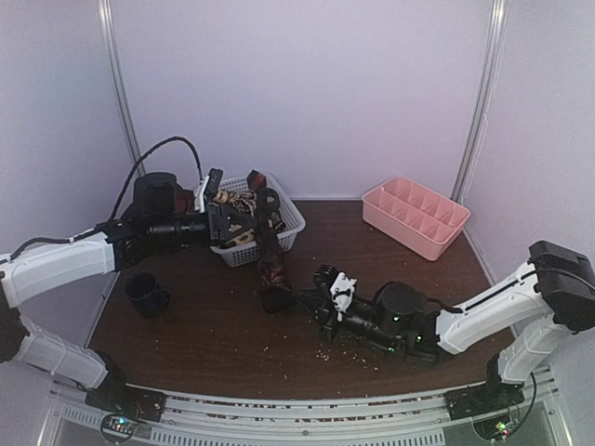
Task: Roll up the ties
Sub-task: Pass from the left arm to the right, then pick up the tie from the center of the board.
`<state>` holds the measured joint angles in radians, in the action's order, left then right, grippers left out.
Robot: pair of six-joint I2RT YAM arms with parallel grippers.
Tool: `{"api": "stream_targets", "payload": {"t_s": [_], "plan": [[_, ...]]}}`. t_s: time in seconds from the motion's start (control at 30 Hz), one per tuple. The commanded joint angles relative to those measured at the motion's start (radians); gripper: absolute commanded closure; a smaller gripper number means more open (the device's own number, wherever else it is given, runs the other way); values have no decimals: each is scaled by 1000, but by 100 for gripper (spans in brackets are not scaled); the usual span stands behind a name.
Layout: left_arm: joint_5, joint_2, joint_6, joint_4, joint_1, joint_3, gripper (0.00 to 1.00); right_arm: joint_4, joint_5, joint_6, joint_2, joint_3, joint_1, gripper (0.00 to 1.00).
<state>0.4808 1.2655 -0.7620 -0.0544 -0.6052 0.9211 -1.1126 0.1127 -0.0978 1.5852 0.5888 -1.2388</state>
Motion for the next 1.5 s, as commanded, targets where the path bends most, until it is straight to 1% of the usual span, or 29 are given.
{"api": "stream_targets", "payload": {"t_s": [0.0, 0.07, 0.17, 0.3, 0.37, 0.43, 0.57, 0.63, 0.73, 0.9, 1.07, 1.23, 1.3, 1.33, 1.47], "plan": [[-161, -9, 127, 142, -1, 59, 59, 71, 151, 41, -165, -104, 2, 100], [-221, -6, 163, 183, -1, 76, 57, 153, 236, 45, -273, -146, 6, 100], [-325, 19, 213, 234, -2, 104, 56, 322, 359, 77, -431, -163, 14, 100], [-432, 103, 254, 262, -2, 165, 56, 514, 478, 196, -656, -162, 14, 100], [-458, 155, 256, 241, -1, 193, 57, 589, 511, 249, -758, -165, 14, 100], [-458, 212, 248, 178, -1, 208, 56, 615, 516, 268, -849, -179, 14, 100], [-471, 309, 241, 61, -1, 241, 49, 675, 514, 300, -981, -178, 14, 100], [-496, 371, 249, 46, -1, 288, 48, 711, 513, 316, -1025, -175, 14, 100], [-526, 468, 261, 36, -1, 380, 49, 757, 519, 323, -1080, -172, 14, 100], [-616, 630, 280, 102, 1, 531, 54, 813, 580, 320, -1196, -193, 14, 100], [-598, 701, 379, 43, 10, 553, 58, 860, 624, 300, -1269, -196, 13, 100], [-475, 736, 469, 6, 34, 554, 58, 882, 638, 282, -1277, -191, 14, 100], [-435, 756, 523, 22, 34, 573, 58, 888, 646, 279, -1268, -186, 14, 100], [-430, 767, 545, 37, 34, 586, 58, 893, 650, 279, -1260, -184, 14, 100], [-514, 809, 638, 64, 34, 628, 55, 915, 644, 286, -1222, -160, 14, 100]]}}
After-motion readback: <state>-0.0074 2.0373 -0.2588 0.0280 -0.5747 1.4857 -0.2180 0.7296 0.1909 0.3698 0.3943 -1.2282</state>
